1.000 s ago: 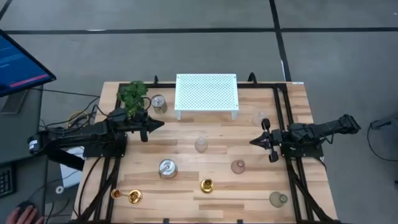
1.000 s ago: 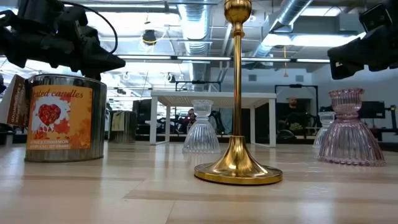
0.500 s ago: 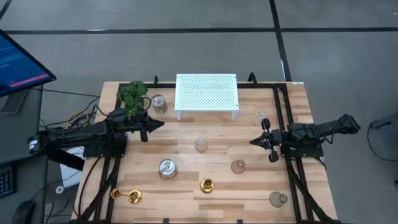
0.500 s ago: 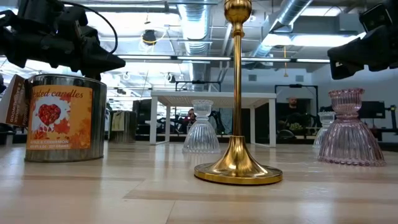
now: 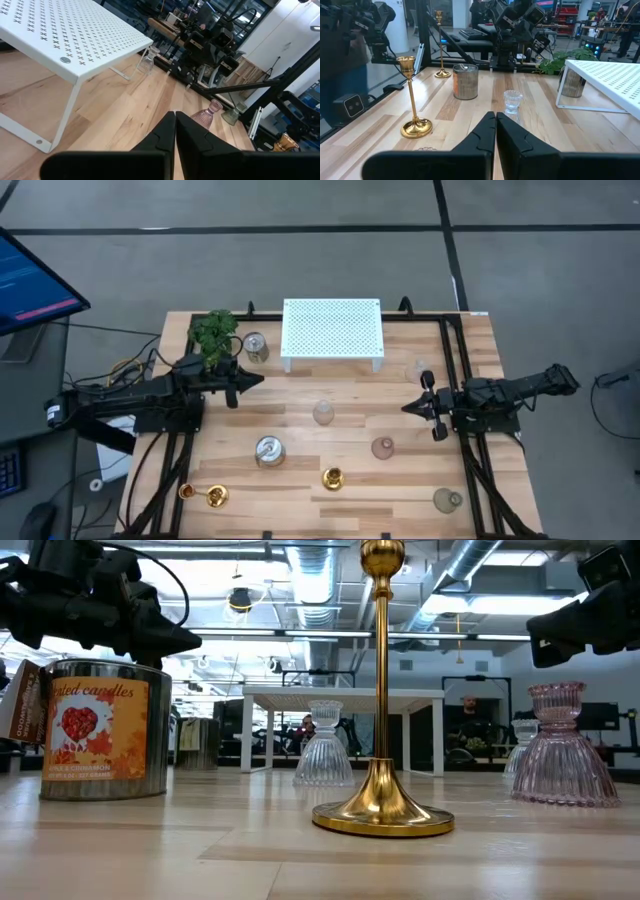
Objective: Pick & Place candle stick holders
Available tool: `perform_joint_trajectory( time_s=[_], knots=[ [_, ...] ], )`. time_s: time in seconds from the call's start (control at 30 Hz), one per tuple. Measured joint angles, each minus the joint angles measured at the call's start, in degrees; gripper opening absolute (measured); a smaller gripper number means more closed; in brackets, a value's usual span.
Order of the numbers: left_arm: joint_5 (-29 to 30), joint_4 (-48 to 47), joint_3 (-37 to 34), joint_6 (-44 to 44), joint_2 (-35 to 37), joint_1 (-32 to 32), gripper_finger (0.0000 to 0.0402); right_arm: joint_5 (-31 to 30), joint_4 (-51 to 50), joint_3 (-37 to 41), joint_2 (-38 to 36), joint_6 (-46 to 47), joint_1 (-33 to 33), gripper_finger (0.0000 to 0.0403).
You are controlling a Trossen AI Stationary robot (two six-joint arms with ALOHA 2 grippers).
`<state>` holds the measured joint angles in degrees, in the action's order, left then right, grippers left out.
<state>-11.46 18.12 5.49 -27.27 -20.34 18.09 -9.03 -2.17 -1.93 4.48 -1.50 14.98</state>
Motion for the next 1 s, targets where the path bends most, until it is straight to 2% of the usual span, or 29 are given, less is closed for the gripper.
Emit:
perform_joint_trajectory(
  time_s=[0.77,0.9,1.0],
  knots=[
    [0.2,0.3,0.0,0.0,0.0,0.0,0.0012,0.0,0.0,0.0,0.0,-1.8,0.0,0.0005],
    [0.9,2.1,0.0,-0.3,0.0,0.0,0.0012,0.0,0.0,0.0,0.0,-3.0,0.0,0.0005],
    [1.1,7.2,0.0,-2.6,0.0,0.0,0.0012,0.0,0.0,0.0,0.0,-3.1,0.0,0.0005]
  ],
)
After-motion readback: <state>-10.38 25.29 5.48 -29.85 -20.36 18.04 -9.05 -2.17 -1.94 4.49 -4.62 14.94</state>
